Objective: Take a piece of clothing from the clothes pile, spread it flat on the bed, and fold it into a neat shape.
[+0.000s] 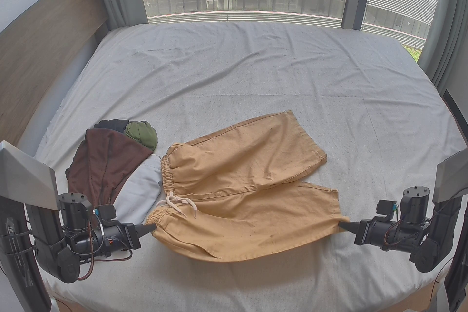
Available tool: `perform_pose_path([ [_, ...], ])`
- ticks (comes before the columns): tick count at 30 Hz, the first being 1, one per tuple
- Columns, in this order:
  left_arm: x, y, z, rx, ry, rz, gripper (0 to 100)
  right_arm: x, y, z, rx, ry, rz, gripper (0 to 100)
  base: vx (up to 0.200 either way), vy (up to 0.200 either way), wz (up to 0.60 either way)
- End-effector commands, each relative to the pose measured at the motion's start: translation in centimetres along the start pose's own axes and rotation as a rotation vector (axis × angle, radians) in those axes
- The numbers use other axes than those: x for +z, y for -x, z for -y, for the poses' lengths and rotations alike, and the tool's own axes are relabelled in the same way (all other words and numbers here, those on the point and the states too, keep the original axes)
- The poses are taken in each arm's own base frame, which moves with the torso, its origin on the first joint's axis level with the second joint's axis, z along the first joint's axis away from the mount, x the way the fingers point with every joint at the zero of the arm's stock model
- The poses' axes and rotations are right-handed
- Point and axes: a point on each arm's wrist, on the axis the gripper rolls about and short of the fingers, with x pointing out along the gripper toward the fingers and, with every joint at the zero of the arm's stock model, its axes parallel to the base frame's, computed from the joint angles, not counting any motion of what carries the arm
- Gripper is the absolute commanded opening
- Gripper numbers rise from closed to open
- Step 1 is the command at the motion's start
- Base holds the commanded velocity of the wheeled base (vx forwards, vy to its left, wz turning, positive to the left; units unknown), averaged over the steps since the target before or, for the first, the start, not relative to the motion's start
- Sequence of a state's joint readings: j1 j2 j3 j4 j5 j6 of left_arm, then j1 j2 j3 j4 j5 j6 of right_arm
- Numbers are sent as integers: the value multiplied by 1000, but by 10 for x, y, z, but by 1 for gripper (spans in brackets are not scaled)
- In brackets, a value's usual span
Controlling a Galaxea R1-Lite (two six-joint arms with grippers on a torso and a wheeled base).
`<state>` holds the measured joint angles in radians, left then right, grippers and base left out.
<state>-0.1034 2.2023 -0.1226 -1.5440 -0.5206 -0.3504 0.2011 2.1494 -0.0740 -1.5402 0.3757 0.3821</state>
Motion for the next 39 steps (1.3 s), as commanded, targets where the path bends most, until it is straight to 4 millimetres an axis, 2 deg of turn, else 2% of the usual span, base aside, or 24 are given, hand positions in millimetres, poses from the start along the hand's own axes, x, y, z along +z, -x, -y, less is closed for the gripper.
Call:
perform_pose_path([
  [1,19,-1,12,-45,-27,80,0,17,-2,-2,19,15,83,0,0,0,0],
  [5,27,-8,13,-48,-19,114,0,31,-11,-1,31,11,143,0,0,0,0],
  [12,30,-10,12,-47,-17,128,0,50,-17,3,41,22,220,0,0,0,0],
  [18,32,-19,8,-41,-23,139,0,64,-24,4,53,38,270,0,0,0,0],
  [24,38,-24,16,-57,-18,165,0,82,-35,7,41,31,273,0,0,0,0],
  [39,51,-30,13,-42,20,227,0,132,-55,2,64,36,336,0,0,0,0],
])
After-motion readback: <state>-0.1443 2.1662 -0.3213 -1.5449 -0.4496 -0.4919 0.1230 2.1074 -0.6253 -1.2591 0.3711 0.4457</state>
